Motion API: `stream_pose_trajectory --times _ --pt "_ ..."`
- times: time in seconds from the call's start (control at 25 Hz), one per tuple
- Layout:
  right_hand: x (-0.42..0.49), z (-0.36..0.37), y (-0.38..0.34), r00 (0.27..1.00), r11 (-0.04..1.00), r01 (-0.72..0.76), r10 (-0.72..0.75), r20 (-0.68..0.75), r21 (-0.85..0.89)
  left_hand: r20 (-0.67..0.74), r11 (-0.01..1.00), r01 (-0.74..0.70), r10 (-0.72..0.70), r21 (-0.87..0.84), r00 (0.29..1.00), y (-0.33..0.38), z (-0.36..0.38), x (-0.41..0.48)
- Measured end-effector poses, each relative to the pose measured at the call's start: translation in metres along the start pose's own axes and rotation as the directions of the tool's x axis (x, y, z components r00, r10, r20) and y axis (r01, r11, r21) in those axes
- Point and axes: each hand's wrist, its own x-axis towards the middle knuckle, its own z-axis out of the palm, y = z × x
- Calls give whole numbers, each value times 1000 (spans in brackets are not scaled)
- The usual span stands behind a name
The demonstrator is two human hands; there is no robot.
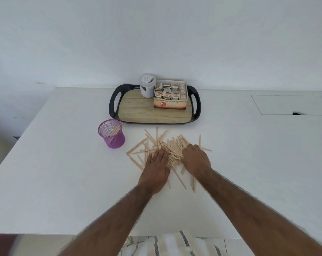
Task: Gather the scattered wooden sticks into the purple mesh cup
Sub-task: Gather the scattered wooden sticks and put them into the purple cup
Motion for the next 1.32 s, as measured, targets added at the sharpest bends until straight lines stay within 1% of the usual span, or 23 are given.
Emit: stream_pose_trajectory --times 0.2,0.4,0.44,0.56,0.64,0.72,0.84,0.92,1.0,1.08,1.16,1.24,1.32 --pt "-1 -1 -2 1000 1000 -20 20 24 19 -35 996 24 -27 -82 999 -2 -3 2" --pt "7 -4 -12 998 991 -49 55 -39 127 -17 996 23 -24 -82 1000 -3 -1 4" --pt "10 -4 -15 999 991 -43 46 -24 125 -22 995 18 -20 -97 1000 -2 -1 4" --pt "13 -2 -26 999 998 -19 17 29 64 -63 976 15 -29 -217 998 -1 -2 3" --pt "14 1 -31 1000 999 -9 9 17 39 -76 963 10 -31 -268 997 -1 -3 3" --pt "15 3 -33 1000 999 -17 17 10 48 -76 955 19 -44 -295 996 -2 -3 4" --pt "16 1 -35 997 994 -48 43 57 97 -87 945 23 -54 -326 995 -3 -4 5" --pt "17 -1 -37 997 995 -57 51 66 88 -96 932 19 -57 -363 994 -3 -4 6" --pt "17 -1 -38 998 996 -53 50 41 69 -100 895 39 -93 -445 991 -4 -5 7" --pt "17 -1 -37 998 994 -59 57 23 91 -102 829 63 -143 -556 984 -3 -8 8" --pt "16 -3 -34 998 990 -68 67 12 125 -152 783 64 -200 -619 968 -2 -11 10" --pt "16 -5 -30 996 984 -84 83 13 158 -220 746 75 -289 -662 932 -2 -16 13" --pt "17 -8 -23 992 968 -123 118 39 220 -257 689 88 -382 -720 888 -2 -22 19"
